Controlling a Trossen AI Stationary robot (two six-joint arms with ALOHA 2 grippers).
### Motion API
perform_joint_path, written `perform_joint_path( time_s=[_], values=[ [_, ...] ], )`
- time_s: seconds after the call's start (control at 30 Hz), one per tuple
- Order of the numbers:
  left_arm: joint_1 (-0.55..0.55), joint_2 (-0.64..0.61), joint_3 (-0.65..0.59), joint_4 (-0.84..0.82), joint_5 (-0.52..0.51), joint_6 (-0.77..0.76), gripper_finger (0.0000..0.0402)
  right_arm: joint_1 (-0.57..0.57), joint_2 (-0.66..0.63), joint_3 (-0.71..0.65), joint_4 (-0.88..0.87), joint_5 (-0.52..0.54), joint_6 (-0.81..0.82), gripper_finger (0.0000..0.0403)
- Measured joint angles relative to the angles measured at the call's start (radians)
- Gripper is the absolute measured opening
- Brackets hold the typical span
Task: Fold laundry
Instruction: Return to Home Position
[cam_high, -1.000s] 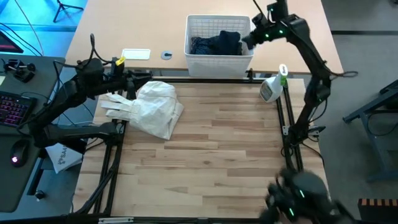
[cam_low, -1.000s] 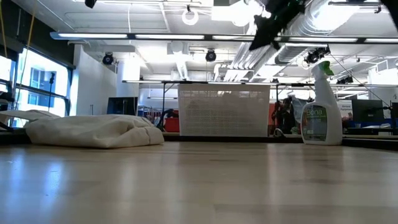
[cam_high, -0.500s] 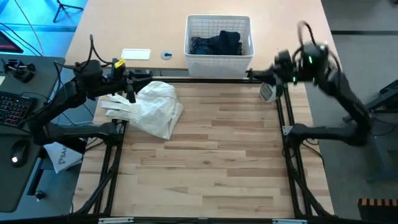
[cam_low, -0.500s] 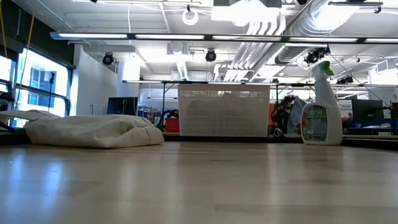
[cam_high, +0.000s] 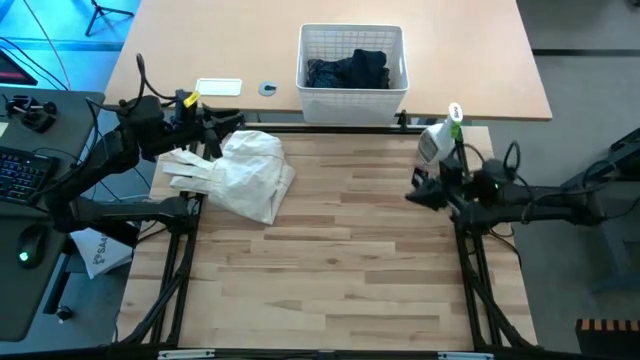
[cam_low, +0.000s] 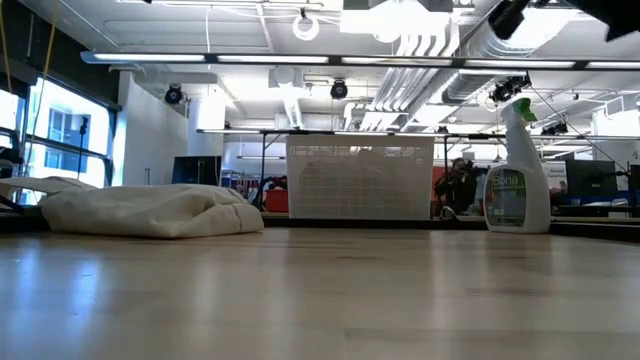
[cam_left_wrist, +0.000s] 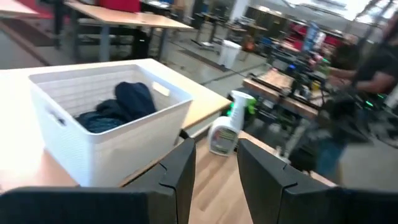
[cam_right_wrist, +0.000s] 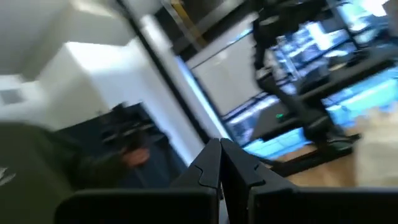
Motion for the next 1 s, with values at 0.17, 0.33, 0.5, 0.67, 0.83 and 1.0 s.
perform_joint_path(
  time_s=[0.17,0.33,0.5,0.67,0.83,1.0],
  values=[
    [0.0,0.0,0.0,-0.001,-0.064,-0.078,0.0108,0.13,-0.162,-0.16,0.035,0.075,-0.037,0.0],
    [0.0,0.0,0.0,-0.021,-0.064,-0.166,0.0108,0.14,-0.401,-0.297,0.031,0.065,-0.017,0.0],
    [0.0,0.0,0.0,-0.054,-0.064,-0.248,0.0108,0.125,-0.56,-0.366,-0.025,0.029,-0.001,0.0],
    [-0.007,0.0,0.0,-0.063,-0.056,-0.281,0.0108,0.11,-0.55,-0.413,-0.1,0.03,-0.077,0.0],
    [-0.009,0.0,0.0,-0.064,-0.055,-0.289,0.0108,0.084,-0.555,-0.417,-0.35,0.12,-0.167,0.0],
    [-0.008,0.0,0.0,-0.075,0.003,-0.265,0.0108,0.076,-0.523,-0.417,-0.399,0.193,-0.253,0.0]
  ],
)
